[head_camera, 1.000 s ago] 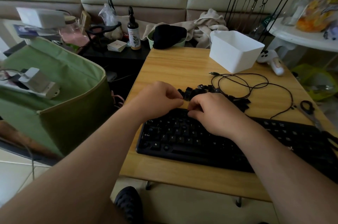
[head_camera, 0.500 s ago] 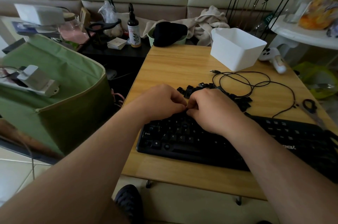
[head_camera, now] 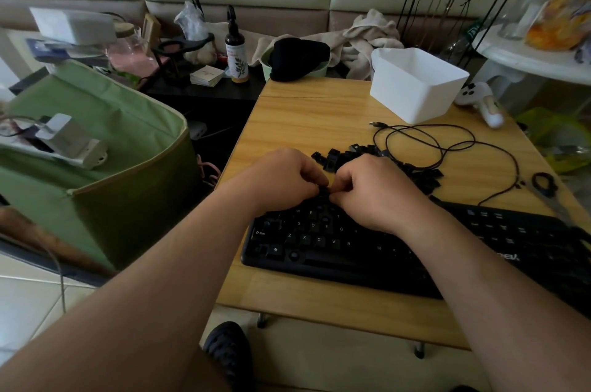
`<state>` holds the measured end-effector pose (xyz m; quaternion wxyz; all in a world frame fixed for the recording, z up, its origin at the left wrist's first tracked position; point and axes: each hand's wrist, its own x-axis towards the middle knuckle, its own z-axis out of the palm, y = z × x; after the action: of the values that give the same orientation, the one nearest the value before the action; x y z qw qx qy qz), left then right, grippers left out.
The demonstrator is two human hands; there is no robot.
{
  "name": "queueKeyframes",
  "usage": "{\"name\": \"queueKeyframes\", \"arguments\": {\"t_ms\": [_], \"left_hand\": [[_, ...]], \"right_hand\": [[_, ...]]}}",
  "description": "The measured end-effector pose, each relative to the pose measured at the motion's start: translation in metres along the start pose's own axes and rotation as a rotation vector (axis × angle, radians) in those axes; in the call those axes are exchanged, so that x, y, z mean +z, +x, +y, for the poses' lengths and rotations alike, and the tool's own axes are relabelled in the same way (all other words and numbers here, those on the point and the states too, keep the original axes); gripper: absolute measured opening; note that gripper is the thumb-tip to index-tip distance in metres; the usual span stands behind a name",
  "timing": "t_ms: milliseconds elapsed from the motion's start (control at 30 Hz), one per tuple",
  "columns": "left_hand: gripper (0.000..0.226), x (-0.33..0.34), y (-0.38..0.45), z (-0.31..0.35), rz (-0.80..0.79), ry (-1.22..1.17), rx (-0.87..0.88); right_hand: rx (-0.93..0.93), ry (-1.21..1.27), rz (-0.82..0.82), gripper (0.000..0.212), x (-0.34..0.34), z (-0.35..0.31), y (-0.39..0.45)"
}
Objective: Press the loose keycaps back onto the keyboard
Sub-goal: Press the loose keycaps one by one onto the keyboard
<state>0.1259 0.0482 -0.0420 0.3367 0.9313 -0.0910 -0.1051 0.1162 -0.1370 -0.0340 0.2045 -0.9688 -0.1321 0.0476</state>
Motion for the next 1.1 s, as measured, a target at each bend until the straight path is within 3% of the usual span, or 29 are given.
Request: {"name": "queueKeyframes", "arguments": {"t_ms": [233, 433, 700, 767, 833, 967, 1100], "left_hand": [[0.025, 0.000, 0.015, 0.000, 0.165, 0.023, -0.097], [0.054, 0.006, 0.048, 0.000, 0.197, 0.213, -0.122], [0.021, 0.001, 0.053, 0.002, 0.225, 0.272, -0.127], [0.020, -0.003, 0.043, 0.010, 0.247, 0.119, -0.101], [0.020, -0.002, 0.029, 0.021, 0.232, -0.185, -0.089], [0.026, 0.006, 0.009, 0.044, -0.014, -0.882, -0.099], [0.023, 0.006, 0.005, 0.052, -0.084, -1.117, -0.102]], "right_hand": [[-0.025, 0.034, 0.036, 0.012, 0.000, 0.003, -0.004], [0.004, 0.120, 0.129, 0.012, 0.004, 0.009, -0.003], [0.005, 0.209, 0.226, 0.010, -0.005, 0.022, -0.005], [-0.017, 0.273, 0.299, 0.003, -0.007, 0.025, -0.004], [-0.093, 0.322, 0.386, 0.016, -0.010, 0.027, -0.004], [-0.235, 0.368, 0.557, 0.027, -0.015, 0.023, -0.006], [-0.267, 0.392, 0.668, 0.025, -0.019, 0.020, -0.010]]}}
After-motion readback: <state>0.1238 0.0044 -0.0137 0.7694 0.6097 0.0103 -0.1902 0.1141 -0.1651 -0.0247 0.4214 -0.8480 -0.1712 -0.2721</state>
